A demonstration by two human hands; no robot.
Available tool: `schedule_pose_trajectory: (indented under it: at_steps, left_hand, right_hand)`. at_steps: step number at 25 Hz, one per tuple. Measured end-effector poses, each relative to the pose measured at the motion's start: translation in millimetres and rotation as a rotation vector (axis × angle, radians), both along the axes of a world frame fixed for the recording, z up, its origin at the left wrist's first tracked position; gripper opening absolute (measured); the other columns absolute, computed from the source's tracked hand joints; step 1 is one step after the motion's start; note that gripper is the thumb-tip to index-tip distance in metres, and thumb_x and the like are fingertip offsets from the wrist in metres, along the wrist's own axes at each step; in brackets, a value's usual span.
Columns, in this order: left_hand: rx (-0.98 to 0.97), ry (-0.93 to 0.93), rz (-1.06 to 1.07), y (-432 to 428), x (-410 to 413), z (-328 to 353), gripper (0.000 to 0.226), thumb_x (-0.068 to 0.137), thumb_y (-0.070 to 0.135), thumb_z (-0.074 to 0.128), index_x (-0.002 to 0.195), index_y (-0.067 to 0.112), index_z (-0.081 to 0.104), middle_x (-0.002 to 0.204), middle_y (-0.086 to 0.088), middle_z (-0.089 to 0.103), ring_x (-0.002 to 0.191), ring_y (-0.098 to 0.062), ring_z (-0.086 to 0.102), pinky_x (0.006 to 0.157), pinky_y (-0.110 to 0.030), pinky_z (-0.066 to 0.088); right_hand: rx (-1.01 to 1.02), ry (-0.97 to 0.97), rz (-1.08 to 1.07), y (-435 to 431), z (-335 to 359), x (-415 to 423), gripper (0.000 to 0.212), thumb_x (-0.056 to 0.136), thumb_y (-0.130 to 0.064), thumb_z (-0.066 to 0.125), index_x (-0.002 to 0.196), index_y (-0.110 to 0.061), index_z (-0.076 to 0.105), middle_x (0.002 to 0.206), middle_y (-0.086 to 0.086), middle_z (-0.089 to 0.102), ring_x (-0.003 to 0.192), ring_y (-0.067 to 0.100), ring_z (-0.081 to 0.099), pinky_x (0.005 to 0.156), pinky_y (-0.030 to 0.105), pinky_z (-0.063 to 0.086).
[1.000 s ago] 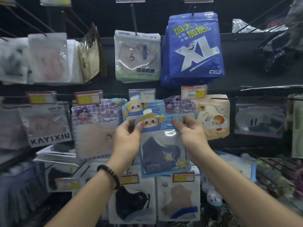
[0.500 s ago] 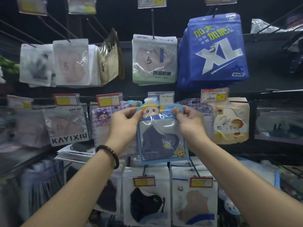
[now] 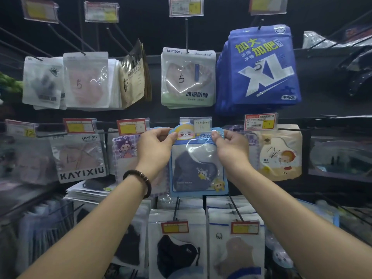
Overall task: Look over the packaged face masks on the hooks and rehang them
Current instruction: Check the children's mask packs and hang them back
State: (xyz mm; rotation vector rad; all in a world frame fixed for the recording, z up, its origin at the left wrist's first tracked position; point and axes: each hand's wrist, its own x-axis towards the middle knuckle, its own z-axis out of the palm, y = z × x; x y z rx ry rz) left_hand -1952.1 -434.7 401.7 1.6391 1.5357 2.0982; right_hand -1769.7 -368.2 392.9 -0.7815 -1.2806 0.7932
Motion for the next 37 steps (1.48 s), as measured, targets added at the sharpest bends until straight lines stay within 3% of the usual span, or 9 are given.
schedule_pose_trajectory:
  at_steps: [4,10,13,16,22,27,33,37]
  left_hand:
    - [-0.015,0.037,0.071,1,2,1,0.022,0.099,0.026,0.077,0.119,0.017,0.079,0.101,0.008,0.080,0.094,-0.004,0.074,0.093,-0.033,0.063]
    - [-0.021,0.009,0.091,0,1,2,0.018,0.097,0.029,0.079,0.112,0.019,0.081,0.097,0.009,0.081,0.093,-0.008,0.076,0.093,-0.039,0.064]
    - [-0.025,-0.008,0.085,-1,3,3,0.018,0.097,0.029,0.079,0.112,0.019,0.081,0.096,0.009,0.080,0.092,-0.007,0.075,0.090,-0.036,0.064]
    - [-0.005,0.020,0.104,-1,5,0,0.019,0.098,0.028,0.078,0.115,0.018,0.080,0.098,0.009,0.079,0.089,0.000,0.073,0.084,-0.025,0.062]
    - [0.016,-0.018,0.138,-1,0,0,0.011,0.095,0.025,0.079,0.105,0.020,0.081,0.093,0.012,0.078,0.088,-0.001,0.073,0.088,-0.029,0.062]
    - [0.002,-0.001,0.119,5,6,-2,0.018,0.095,0.029,0.081,0.111,0.021,0.082,0.097,0.009,0.080,0.093,-0.005,0.076,0.093,-0.035,0.064]
    - [-0.029,0.061,0.181,3,4,-12,0.017,0.095,0.032,0.080,0.111,0.033,0.074,0.090,0.010,0.077,0.088,-0.008,0.073,0.088,-0.041,0.063]
    - [0.044,0.241,0.292,9,5,-22,0.012,0.097,0.031,0.078,0.107,0.031,0.072,0.089,0.006,0.074,0.085,-0.014,0.070,0.088,-0.043,0.061]
  right_hand:
    - [-0.004,-0.019,-0.018,-1,1,1,0.023,0.103,-0.030,0.073,0.087,-0.014,0.078,0.080,-0.002,0.082,0.082,0.024,0.081,0.078,0.045,0.067]
    - [-0.059,0.030,0.019,-11,8,3,0.017,0.103,-0.027,0.073,0.096,-0.013,0.081,0.089,0.001,0.083,0.078,0.016,0.080,0.065,0.030,0.061]
    - [-0.061,0.051,0.024,-13,9,4,0.016,0.102,-0.025,0.075,0.094,-0.013,0.081,0.088,0.003,0.084,0.079,0.018,0.081,0.070,0.034,0.065]
    - [-0.080,0.015,-0.002,-14,10,5,0.016,0.101,-0.026,0.077,0.091,-0.014,0.081,0.087,0.002,0.083,0.080,0.019,0.081,0.075,0.035,0.068]
    - [-0.044,-0.031,-0.035,-20,17,1,0.017,0.100,-0.025,0.076,0.084,-0.019,0.077,0.086,0.001,0.080,0.073,0.014,0.076,0.056,0.023,0.056]
    - [-0.085,0.033,-0.041,-15,11,5,0.019,0.099,-0.023,0.077,0.081,-0.016,0.078,0.087,0.004,0.082,0.083,0.024,0.081,0.078,0.040,0.068]
    - [0.005,-0.164,-0.185,-12,7,1,0.023,0.102,-0.032,0.074,0.082,-0.021,0.074,0.082,-0.010,0.077,0.082,0.012,0.076,0.067,0.030,0.061]
    - [0.087,-0.318,-0.319,-9,-3,7,0.022,0.101,-0.044,0.073,0.098,-0.023,0.067,0.090,-0.012,0.069,0.085,0.009,0.067,0.070,0.032,0.054]
